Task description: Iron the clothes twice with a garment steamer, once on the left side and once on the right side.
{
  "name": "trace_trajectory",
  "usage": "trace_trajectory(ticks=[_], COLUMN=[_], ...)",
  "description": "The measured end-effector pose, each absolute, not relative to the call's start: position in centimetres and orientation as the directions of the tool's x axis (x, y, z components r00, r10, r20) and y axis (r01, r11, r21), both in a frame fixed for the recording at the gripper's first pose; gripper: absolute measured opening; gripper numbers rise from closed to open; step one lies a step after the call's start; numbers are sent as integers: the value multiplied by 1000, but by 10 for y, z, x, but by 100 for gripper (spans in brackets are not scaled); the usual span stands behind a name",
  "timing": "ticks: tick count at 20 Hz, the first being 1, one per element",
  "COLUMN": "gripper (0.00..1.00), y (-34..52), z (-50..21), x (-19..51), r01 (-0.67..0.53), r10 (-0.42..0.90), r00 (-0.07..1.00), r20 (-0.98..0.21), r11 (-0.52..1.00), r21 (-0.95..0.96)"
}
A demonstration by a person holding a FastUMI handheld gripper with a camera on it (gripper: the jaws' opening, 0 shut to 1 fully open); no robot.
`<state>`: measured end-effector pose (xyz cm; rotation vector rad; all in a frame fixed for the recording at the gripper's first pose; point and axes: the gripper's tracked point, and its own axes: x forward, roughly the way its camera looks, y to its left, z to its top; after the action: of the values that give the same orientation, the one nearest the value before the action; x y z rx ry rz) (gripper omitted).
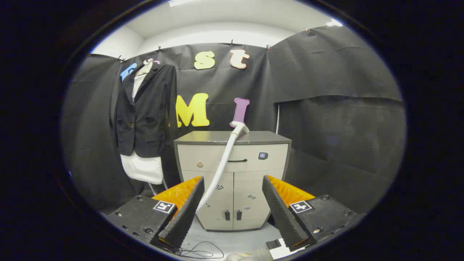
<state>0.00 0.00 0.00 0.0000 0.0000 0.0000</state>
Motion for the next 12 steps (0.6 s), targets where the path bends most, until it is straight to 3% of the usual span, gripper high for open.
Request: trace_trajectory(ticks=[12], gripper=[100], y=[22], z=[-1], x=[-4], r01=[8], r10=[-8], r00=[1000], r20=[-27], r11=[1000], r21=[0])
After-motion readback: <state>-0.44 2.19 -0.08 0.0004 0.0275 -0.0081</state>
